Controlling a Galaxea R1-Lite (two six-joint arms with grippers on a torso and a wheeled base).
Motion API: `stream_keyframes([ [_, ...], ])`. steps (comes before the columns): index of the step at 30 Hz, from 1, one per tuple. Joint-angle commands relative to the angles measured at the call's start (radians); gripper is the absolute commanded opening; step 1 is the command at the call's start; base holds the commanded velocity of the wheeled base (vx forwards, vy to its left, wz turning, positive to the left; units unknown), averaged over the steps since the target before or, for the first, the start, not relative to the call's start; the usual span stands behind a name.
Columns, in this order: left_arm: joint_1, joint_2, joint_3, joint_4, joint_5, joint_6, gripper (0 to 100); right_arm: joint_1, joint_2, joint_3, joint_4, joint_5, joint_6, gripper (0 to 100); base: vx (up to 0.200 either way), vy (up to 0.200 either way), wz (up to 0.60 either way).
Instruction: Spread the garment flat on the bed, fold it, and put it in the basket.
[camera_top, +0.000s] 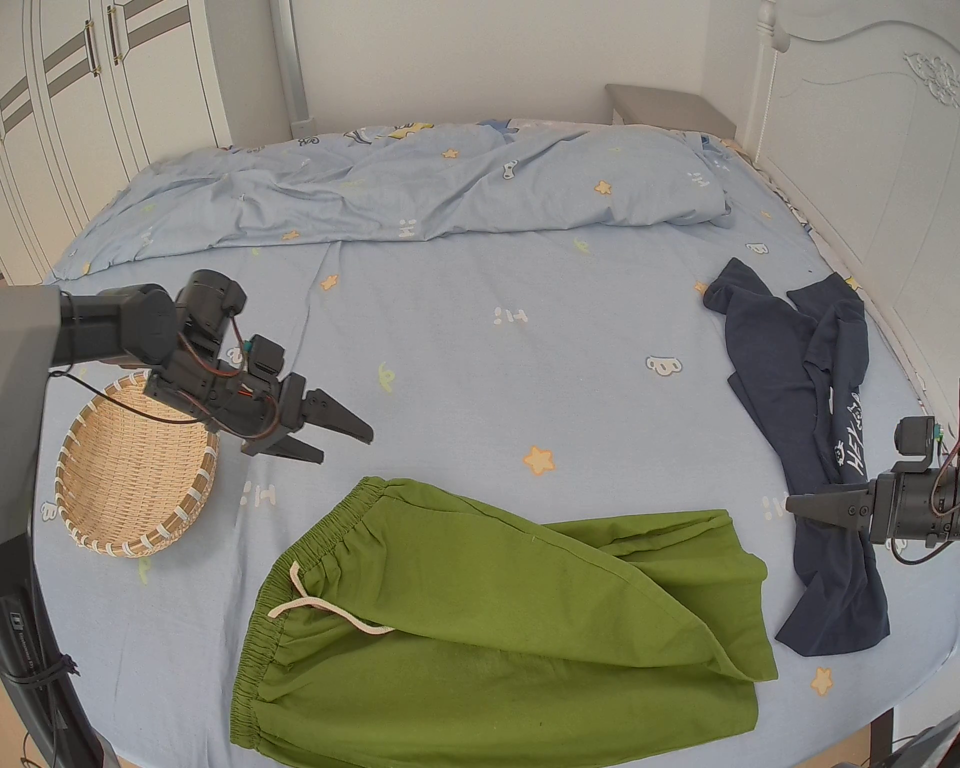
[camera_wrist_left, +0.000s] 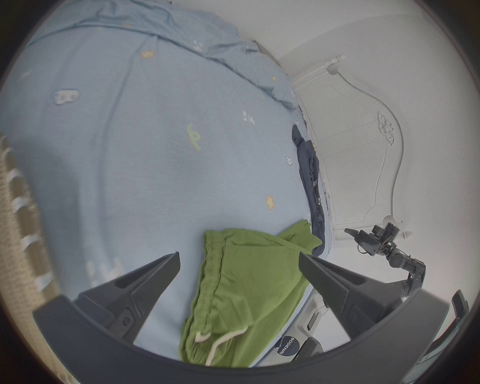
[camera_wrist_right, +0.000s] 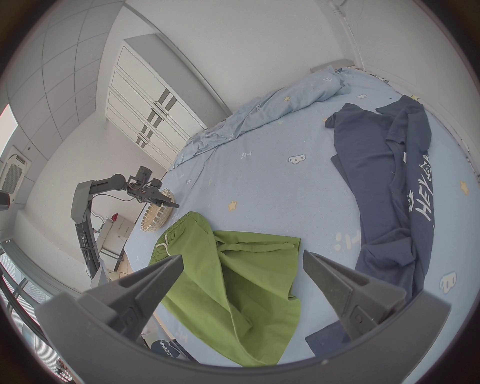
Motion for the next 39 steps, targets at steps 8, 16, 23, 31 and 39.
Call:
stream_keyframes([
  [8,-0.044,0.15,-0.08,0.005,0.026,-0.009,100,0.009,0.071,0.015,-0.04,0.002,0.001,100,0.0,0.0,0.0],
  [16,-0.049,0.188,-0.081,0.001,0.046,-0.009,100,0.011,0.067,0.015,-0.04,0.002,0.001,100,0.0,0.0,0.0],
  [23,-0.063,0.194,-0.08,0.005,0.051,-0.009,100,0.018,0.071,0.016,-0.04,0.002,0.003,100,0.0,0.0,0.0],
  [31,-0.069,0.194,-0.074,0.007,0.051,-0.012,0,0.024,0.076,0.018,-0.04,0.0,0.003,100,0.0,0.0,0.0],
  [39,-0.063,0.184,-0.065,0.008,0.051,-0.011,0,0.032,0.082,0.019,-0.04,0.0,0.003,100,0.0,0.0,0.0],
])
